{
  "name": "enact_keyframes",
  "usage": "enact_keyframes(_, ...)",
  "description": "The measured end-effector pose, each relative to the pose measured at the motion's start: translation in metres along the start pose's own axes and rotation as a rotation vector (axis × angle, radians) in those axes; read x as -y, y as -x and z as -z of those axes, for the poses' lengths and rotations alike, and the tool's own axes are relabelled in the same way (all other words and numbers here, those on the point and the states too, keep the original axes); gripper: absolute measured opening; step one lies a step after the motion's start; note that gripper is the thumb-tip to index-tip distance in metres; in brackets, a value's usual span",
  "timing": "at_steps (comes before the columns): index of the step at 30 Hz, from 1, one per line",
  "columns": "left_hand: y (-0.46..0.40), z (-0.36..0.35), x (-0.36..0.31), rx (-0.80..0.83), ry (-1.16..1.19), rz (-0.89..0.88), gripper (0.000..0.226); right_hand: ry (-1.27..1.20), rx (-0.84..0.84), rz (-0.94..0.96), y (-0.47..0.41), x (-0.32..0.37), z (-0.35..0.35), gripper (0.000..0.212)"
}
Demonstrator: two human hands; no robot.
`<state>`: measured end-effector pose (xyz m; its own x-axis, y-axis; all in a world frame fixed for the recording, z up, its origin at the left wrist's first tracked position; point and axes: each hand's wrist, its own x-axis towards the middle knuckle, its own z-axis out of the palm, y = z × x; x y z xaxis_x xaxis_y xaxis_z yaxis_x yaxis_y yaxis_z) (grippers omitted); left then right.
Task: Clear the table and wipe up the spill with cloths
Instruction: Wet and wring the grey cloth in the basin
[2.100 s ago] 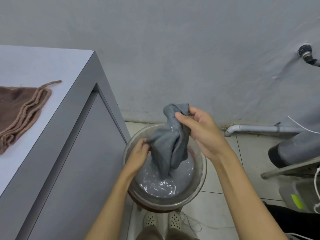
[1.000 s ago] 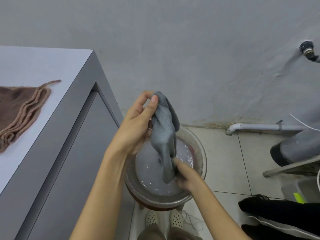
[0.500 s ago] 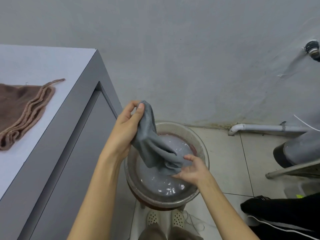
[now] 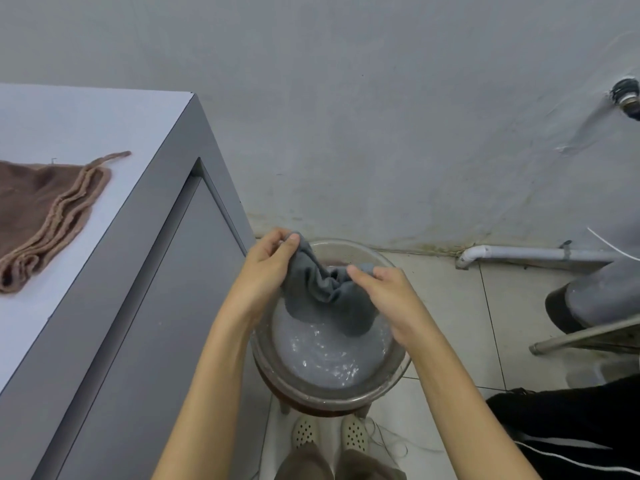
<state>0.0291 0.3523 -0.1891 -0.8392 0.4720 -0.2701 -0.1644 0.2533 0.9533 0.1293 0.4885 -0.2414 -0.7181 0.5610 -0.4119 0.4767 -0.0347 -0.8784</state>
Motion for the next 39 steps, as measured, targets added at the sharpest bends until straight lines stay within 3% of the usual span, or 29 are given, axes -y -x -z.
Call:
enact_keyframes(4, -0.002, -0.008, -0.009, -0.16, 0.111, -0.062, 0.02, -0.157, -0.119, 0.185, 0.011, 0.016, 0.007, 0.042)
enact_keyframes(6, -0.007, -0.008, -0.005, -0.2, 0.075, -0.099, 0.019, -0.069, -0.182, 0.192, 0.011, 0.016, 0.015, 0.034)
enact_keyframes(10, -0.028, -0.016, 0.047, -0.114, -0.402, -0.019, 0.018, 0.586, -0.12, 0.089, -0.001, -0.006, 0.01, 0.018)
enact_keyframes(14, -0.038, -0.032, 0.119, -0.022, -0.779, 0.028, 0.022, 0.732, -0.128, 0.054, -0.015, -0.045, -0.019, 0.037)
enact_keyframes(18, -0.038, -0.04, 0.161, 0.149, -1.144, 0.023, 0.037, 0.925, 0.054, 0.011, -0.026, -0.083, -0.045, 0.052)
enact_keyframes(23, -0.042, -0.049, 0.159, 0.097, -1.439, 0.06, 0.051, 1.167, 0.1, 0.043, -0.03, -0.094, -0.061, 0.058)
enact_keyframes(25, -0.043, -0.051, 0.153, 0.118, -1.392, 0.138, 0.055, 1.126, 0.136, -0.004, -0.035, -0.091, -0.06, 0.061)
enact_keyframes(27, -0.046, -0.048, 0.145, 0.125, -1.222, 0.196, 0.053, 0.883, 0.168, -0.08, -0.042, -0.086, -0.051, 0.054)
enact_keyframes(31, -0.053, -0.025, 0.111, -0.019, -0.684, 0.141, 0.02, 0.159, 0.13, -0.173, -0.037, -0.061, -0.02, 0.006)
enact_keyframes(36, -0.043, 0.009, 0.074, -0.154, -0.103, 0.097, 0.018, -0.147, -0.009, -0.011, -0.016, -0.016, 0.02, 0.009)
enact_keyframes(39, -0.035, 0.025, 0.065, -0.274, 0.102, 0.059, 0.015, -0.252, -0.095, 0.059, -0.005, -0.003, 0.042, 0.013)
